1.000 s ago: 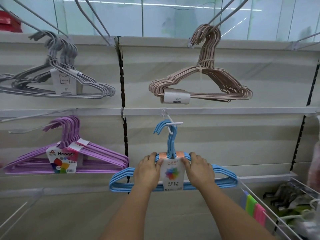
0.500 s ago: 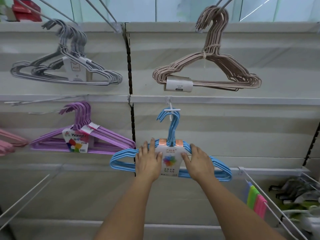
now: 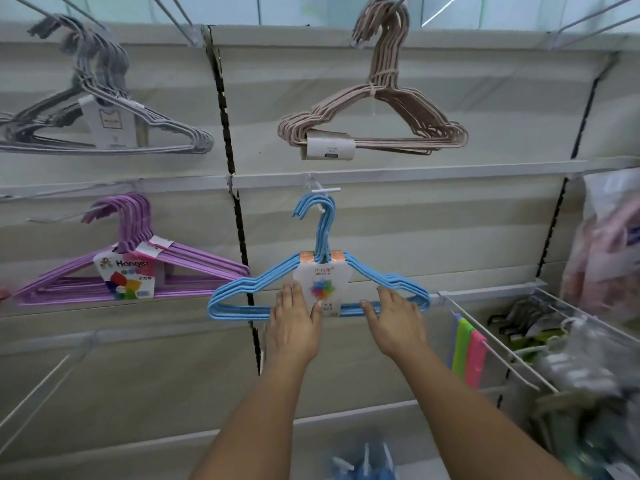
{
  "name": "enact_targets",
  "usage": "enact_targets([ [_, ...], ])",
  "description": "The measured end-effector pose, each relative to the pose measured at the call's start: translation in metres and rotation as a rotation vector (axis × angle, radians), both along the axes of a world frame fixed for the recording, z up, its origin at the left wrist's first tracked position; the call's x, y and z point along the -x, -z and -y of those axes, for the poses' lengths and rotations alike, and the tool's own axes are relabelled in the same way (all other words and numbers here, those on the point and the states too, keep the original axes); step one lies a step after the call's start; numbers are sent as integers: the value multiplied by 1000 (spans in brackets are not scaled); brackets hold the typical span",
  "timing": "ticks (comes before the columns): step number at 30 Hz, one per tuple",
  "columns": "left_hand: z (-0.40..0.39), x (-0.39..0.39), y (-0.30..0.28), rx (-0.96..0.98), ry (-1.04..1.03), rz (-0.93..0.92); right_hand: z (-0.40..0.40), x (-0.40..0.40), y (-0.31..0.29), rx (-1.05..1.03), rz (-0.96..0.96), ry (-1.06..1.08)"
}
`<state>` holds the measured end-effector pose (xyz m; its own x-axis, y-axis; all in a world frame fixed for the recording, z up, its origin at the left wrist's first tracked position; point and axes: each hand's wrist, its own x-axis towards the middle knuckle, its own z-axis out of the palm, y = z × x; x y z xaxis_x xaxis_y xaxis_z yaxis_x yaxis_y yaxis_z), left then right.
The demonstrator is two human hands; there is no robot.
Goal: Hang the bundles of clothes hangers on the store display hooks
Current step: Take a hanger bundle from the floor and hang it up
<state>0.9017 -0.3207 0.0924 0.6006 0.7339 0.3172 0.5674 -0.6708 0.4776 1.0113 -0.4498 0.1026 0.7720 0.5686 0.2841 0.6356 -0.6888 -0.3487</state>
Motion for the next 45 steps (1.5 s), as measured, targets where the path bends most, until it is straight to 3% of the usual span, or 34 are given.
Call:
enact_targets([
  [7,36,10,42,87,186,-83,53,38,43,68,-94,148],
  [17,151,-9,115,129,577,-286,198,74,124,37,-269,430],
  [33,469,-65,180,84,1120,-449,513,110,194,27,-431,1026],
  [45,658,-97,215,82,1315,-530,694,109,212,34,-523,1179],
])
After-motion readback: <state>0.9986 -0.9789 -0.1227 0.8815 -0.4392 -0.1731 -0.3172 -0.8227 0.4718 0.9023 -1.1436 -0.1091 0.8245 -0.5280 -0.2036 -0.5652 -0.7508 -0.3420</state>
